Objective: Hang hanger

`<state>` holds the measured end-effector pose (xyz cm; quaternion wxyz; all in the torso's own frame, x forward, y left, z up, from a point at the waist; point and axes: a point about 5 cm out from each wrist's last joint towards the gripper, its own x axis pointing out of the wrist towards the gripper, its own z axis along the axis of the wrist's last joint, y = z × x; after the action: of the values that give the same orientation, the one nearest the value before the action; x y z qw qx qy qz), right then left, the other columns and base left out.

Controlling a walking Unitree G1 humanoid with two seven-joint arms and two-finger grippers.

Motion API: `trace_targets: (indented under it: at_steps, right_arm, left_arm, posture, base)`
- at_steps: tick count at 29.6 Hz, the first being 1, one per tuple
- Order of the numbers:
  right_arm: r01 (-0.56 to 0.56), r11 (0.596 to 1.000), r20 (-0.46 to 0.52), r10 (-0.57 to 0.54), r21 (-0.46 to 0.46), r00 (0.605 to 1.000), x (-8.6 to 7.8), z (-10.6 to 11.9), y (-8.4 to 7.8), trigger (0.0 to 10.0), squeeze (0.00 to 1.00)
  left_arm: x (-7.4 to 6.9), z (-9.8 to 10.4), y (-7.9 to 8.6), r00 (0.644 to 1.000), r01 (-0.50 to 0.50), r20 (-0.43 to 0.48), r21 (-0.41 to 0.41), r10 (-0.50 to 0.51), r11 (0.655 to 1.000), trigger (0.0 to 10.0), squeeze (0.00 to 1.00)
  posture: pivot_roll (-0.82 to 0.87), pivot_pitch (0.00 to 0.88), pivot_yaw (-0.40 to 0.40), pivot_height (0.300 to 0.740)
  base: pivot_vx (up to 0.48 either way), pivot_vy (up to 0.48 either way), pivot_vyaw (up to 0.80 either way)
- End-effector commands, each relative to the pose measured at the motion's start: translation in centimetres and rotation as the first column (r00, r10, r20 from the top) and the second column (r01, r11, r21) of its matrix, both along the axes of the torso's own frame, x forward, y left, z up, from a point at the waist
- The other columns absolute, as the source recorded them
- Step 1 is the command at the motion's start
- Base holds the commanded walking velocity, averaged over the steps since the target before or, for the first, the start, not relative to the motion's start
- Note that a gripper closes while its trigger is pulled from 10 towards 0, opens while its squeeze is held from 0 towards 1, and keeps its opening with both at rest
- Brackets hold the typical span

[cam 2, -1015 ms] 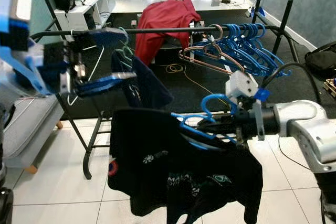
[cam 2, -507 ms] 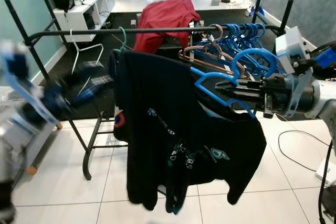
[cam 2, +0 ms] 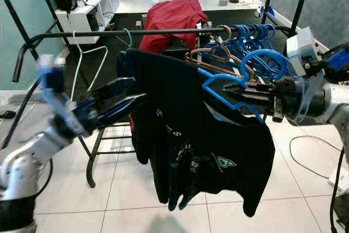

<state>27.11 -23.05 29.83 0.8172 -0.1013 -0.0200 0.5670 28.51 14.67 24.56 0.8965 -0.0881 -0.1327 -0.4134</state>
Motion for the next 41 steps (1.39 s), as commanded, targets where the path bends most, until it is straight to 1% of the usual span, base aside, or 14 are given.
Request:
trace_targets:
  at_steps: [1,8,11,15,23,24,26,27,28,36,38,39,40,41]
  right_arm:
    - [-0.036,0.999,0.037,0.035,0.021,0.999,-0.4,0.9,0.5,0.0,0.0]
    - [-0.039,0.999,0.037,0.038,0.024,0.999,-0.4,0.9,0.5,0.0,0.0]
    - [-0.034,0.999,0.037,0.033,0.023,0.999,-0.4,0.9,0.5,0.0,0.0]
    - [-0.021,0.999,0.037,0.02,0.025,0.999,-0.4,0.9,0.2,0.0,0.0]
    - [-0.023,0.999,0.04,0.021,0.031,0.999,-0.4,1.0,0.3,0.0,0.0]
    - [-0.023,0.999,0.041,0.022,0.032,0.999,-0.4,1.0,0.4,0.0,0.0]
    - [-0.023,0.999,0.041,0.022,0.032,0.999,-0.4,1.0,0.4,0.0,0.0]
    - [-0.023,0.999,0.042,0.022,0.033,0.999,-0.4,1.1,0.4,0.0,0.0]
    - [-0.024,0.999,0.044,0.022,0.035,0.999,-0.4,1.2,0.4,0.0,0.0]
    - [-0.024,0.999,0.049,0.022,0.041,0.999,-0.5,1.3,0.5,0.0,0.0]
    - [-0.021,0.999,0.048,0.019,0.042,0.999,-0.5,1.2,0.5,0.0,0.0]
    - [-0.01,0.999,0.042,0.008,0.042,0.999,-0.5,1.0,0.3,0.0,0.0]
    - [-0.01,0.999,0.042,0.008,0.042,0.999,-0.5,1.0,0.3,0.0,0.0]
    - [-0.005,0.999,0.038,0.003,0.042,0.999,-0.5,0.8,0.3,0.0,0.0]
  left_arm:
    - [1.0,-0.4,-0.8,0.993,-0.115,-0.008,0.07,0.116,0.991,10.0,0.0]
    - [1.3,-0.2,-0.7,0.979,-0.204,0.027,0.108,0.203,0.973,10.0,0.0]
    - [1.1,0.0,-0.4,0.98,-0.197,0.028,0.097,0.196,0.975,10.0,0.0]
    - [0.2,0.3,1.4,0.988,-0.155,0.042,0.113,0.152,0.981,10.0,0.0]
    - [0.4,-0.5,1.4,0.978,-0.207,0.029,0.13,0.205,0.97,10.0,0.0]
    - [0.5,-0.8,1.2,0.976,-0.217,0.022,0.125,0.216,0.968,8.7,0.0]
    - [0.5,-0.8,1.2,0.976,-0.217,0.022,0.125,0.216,0.968,8.7,0.0]
    - [0.6,-0.9,0.9,0.975,-0.223,0.014,0.115,0.223,0.968,2.9,0.0]
    - [0.6,-1.1,0.3,0.977,-0.214,0.007,0.103,0.215,0.971,0.1,0.0]
    - [0.9,-1.2,-0.9,0.979,-0.2,-0.008,0.081,0.202,0.976,0.0,0.0]
    - [1.1,-1.0,-0.4,0.974,-0.226,-0.001,0.083,0.227,0.971,0.0,0.0]
    - [1.8,-0.2,1.9,0.947,-0.321,0.028,0.097,0.319,0.942,0.0,0.0]
    - [1.8,-0.2,1.9,0.947,-0.321,0.028,0.097,0.319,0.942,0.0,0.0]
    - [2.0,0.3,3.0,0.932,-0.363,0.046,0.104,0.36,0.926,0.0,0.0]
  posture:
    - [-0.1,0.0,0.016,0.74]
    - [-0.1,0.0,0.016,0.74]
    - [-0.1,0.0,0.017,0.74]
    - [-0.09,0.0,0.018,0.74]
    - [-0.09,0.0,0.014,0.74]
    - [-0.1,0.0,0.014,0.74]
    - [-0.1,0.0,0.014,0.74]
    - [-0.1,0.0,0.014,0.74]
    - [-0.1,0.0,0.015,0.74]
    - [-0.1,0.0,0.02,0.74]
    - [-0.1,0.0,0.02,0.74]
    - [-0.1,0.0,0.021,0.74]
    - [-0.1,0.0,0.021,0.74]
    - [-0.1,0.0,0.021,0.74]
  base:
    - [0.0,0.0,0.0]
    - [0.0,0.0,0.0]
    - [0.0,0.0,0.0]
    - [0.0,0.0,0.0]
    - [0.0,0.0,0.0]
    - [0.0,0.0,0.0]
    - [0.0,0.0,0.0]
    - [0.0,0.0,0.0]
    - [0.0,0.0,0.0]
    - [0.0,0.0,0.0]
    - [0.0,0.0,0.0]
    - [0.0,0.0,0.0]
    - [0.0,0.0,0.0]
    - [0.0,0.0,0.0]
